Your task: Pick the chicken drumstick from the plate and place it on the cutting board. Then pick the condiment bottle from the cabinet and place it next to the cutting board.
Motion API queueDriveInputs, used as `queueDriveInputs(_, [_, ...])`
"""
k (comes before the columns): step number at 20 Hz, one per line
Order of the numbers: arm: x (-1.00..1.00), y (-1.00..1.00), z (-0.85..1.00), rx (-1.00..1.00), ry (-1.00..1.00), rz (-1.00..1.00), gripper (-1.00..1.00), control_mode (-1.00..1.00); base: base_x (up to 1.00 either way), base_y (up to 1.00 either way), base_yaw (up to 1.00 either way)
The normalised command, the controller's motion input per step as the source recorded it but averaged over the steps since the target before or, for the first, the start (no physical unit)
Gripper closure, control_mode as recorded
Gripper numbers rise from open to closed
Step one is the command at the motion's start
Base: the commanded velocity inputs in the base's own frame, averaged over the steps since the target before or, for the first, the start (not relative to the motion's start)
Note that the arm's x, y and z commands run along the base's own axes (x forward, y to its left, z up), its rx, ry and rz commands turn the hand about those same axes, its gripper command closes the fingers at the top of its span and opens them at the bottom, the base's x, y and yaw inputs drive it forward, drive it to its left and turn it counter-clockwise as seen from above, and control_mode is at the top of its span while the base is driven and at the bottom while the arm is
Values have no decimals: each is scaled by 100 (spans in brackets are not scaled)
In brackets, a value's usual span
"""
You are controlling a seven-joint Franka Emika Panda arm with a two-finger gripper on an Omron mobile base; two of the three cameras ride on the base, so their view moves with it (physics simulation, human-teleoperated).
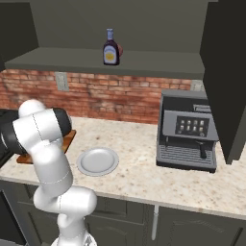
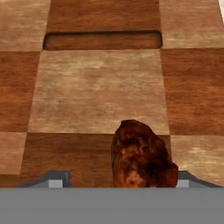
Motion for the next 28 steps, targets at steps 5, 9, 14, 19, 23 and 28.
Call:
queueDriveInputs(5, [0, -22, 35, 18, 0, 0, -100, -100, 0, 0, 0])
queueDriveInputs(9, [0, -14, 27, 14, -1, 0, -100, -100, 0, 0, 0])
queueDriveInputs(14, [0, -3, 22, 10, -1, 0, -100, -100, 0, 0, 0])
queueDriveInputs(19, [0, 0, 24, 7, -1, 0, -100, -100, 0, 0, 0])
queueDriveInputs(23, [0, 0, 25, 4, -3, 0, -100, -100, 0, 0, 0])
queueDriveInputs(28, [0, 0, 25, 2, -1, 0, -100, -100, 0, 0, 0])
